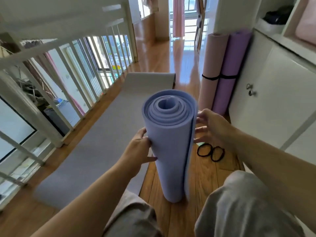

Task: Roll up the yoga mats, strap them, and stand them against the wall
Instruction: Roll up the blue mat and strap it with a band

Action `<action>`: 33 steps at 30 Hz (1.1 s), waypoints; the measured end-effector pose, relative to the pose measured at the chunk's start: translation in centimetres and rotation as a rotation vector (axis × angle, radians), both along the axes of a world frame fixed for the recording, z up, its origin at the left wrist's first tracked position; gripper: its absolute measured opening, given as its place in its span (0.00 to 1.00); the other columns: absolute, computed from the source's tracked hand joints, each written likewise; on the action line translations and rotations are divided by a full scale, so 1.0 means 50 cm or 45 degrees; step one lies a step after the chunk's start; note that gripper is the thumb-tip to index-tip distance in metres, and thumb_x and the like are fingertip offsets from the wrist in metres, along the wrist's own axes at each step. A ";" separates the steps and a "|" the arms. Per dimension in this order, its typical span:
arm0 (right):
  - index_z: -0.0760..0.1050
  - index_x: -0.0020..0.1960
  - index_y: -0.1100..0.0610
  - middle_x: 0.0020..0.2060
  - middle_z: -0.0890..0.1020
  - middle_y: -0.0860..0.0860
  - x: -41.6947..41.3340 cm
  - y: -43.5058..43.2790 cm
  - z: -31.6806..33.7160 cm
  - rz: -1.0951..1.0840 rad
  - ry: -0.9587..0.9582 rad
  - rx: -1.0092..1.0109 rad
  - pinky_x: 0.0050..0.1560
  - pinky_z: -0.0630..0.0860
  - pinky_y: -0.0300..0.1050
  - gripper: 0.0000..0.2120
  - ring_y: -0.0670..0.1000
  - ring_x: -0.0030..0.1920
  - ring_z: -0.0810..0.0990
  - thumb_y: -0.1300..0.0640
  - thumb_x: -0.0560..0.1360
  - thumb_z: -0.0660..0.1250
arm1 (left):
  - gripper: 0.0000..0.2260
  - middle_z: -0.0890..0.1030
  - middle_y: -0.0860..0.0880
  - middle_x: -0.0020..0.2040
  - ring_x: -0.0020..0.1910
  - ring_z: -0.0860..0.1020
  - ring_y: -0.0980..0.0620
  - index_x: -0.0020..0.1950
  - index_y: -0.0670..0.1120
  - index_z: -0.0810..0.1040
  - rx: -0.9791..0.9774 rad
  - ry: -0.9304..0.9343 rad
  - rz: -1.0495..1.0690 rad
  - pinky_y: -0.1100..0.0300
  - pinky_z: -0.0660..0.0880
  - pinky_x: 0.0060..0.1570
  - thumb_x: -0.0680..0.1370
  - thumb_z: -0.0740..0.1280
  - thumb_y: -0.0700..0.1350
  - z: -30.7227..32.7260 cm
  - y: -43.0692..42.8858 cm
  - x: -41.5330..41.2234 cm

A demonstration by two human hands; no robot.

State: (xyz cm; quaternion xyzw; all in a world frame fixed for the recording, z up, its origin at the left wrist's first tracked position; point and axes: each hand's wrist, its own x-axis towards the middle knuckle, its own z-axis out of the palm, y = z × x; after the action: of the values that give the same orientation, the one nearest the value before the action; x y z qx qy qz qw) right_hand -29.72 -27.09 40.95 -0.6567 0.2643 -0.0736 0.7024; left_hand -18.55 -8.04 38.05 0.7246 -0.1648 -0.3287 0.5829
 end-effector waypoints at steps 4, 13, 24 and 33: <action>0.68 0.67 0.42 0.58 0.78 0.59 -0.013 0.004 0.089 0.247 0.203 0.090 0.55 0.76 0.65 0.41 0.64 0.56 0.79 0.24 0.60 0.55 | 0.13 0.76 0.45 0.61 0.57 0.76 0.45 0.63 0.47 0.74 0.013 0.140 0.058 0.55 0.81 0.39 0.84 0.54 0.46 0.065 0.019 -0.018; 0.72 0.63 0.54 0.61 0.74 0.58 0.022 0.061 0.140 0.224 0.481 -0.047 0.47 0.78 0.69 0.39 0.66 0.63 0.72 0.28 0.63 0.63 | 0.24 0.72 0.43 0.65 0.59 0.74 0.36 0.66 0.52 0.69 0.235 0.202 -0.131 0.43 0.81 0.45 0.78 0.56 0.65 0.168 0.011 0.001; 0.70 0.63 0.45 0.64 0.73 0.58 0.035 0.059 0.078 0.140 0.505 0.117 0.46 0.77 0.72 0.37 0.65 0.64 0.71 0.24 0.61 0.59 | 0.31 0.69 0.40 0.69 0.62 0.72 0.33 0.71 0.53 0.66 0.361 0.264 -0.109 0.42 0.80 0.44 0.75 0.50 0.70 0.142 -0.018 0.015; 0.70 0.65 0.47 0.62 0.75 0.57 0.047 0.037 0.070 0.169 0.466 0.167 0.50 0.74 0.73 0.42 0.64 0.61 0.74 0.24 0.58 0.64 | 0.33 0.71 0.44 0.66 0.65 0.71 0.38 0.69 0.52 0.68 0.255 0.317 -0.161 0.39 0.77 0.48 0.72 0.53 0.71 0.142 -0.021 0.024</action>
State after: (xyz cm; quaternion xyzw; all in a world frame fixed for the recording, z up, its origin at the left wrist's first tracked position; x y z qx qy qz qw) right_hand -27.39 -25.25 44.46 -0.6279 0.3479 0.1109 0.6873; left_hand -17.36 -9.09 45.15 0.7210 -0.1031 -0.4667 0.5017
